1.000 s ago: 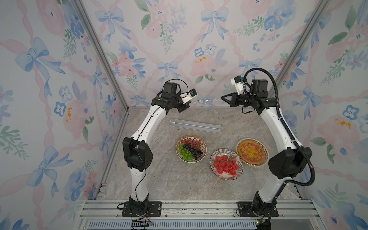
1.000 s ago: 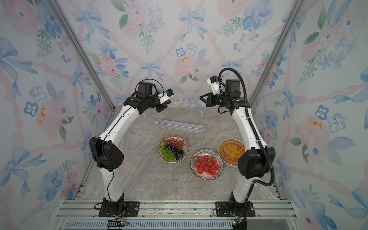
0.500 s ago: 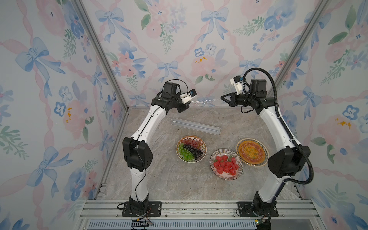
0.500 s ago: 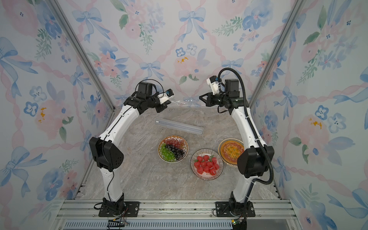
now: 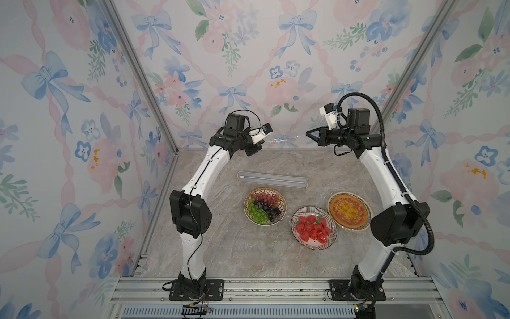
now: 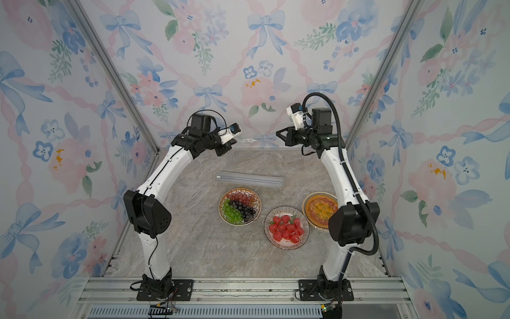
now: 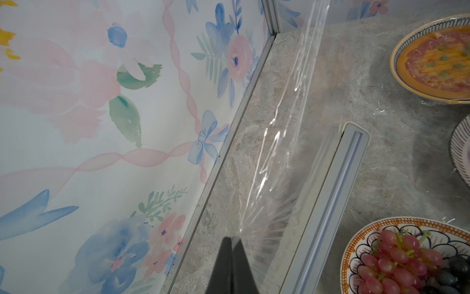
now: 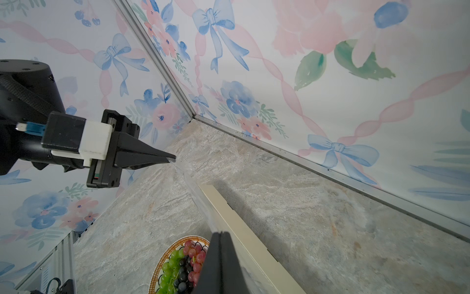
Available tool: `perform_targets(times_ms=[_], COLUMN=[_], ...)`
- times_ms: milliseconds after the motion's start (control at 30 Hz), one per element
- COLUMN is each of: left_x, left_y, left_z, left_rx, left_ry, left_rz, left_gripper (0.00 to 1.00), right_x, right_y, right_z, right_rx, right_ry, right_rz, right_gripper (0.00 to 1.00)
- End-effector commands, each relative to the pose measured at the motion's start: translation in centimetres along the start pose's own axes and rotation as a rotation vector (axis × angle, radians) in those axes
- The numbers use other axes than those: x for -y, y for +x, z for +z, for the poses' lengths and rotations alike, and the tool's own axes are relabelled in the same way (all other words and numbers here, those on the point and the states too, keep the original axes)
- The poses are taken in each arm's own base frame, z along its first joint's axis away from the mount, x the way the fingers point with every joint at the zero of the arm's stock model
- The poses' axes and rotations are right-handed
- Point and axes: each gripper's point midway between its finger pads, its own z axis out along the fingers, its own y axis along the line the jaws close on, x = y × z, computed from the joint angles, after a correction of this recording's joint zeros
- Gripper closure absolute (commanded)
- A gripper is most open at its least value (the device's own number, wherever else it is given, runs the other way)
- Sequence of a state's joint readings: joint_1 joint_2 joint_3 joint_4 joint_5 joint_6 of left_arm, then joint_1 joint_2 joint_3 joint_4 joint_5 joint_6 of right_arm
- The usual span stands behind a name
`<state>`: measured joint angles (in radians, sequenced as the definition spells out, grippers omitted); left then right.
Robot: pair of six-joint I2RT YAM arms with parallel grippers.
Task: Wrap the plate with plastic wrap
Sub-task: Pull the plastic wrap from the plastic wrap cutting box.
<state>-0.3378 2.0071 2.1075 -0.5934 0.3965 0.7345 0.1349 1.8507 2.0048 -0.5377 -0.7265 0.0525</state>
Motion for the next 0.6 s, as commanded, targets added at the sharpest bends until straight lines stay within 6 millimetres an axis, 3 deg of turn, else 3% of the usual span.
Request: perform_targets(times_ms=[0,567], left_x=[-2.6,-3.0], left_y=[-4.2,-5.0], left_z=[-4.1,-5.2], left_rx=[0.094,0.106], left_ry=[-0.105,-0.128], left_rz=[0.038,0.045], left_gripper=[1.00,1.00], right_x=[-1.2,-1.9], right_y=[-1.9,-3.0], right_z=[-0.2,-0.6], right_rx=[0.047,0.082], right_ry=[-0.023,-0.036], right_rz=[-0.035,-0.039], right_gripper=[1.00,1.00])
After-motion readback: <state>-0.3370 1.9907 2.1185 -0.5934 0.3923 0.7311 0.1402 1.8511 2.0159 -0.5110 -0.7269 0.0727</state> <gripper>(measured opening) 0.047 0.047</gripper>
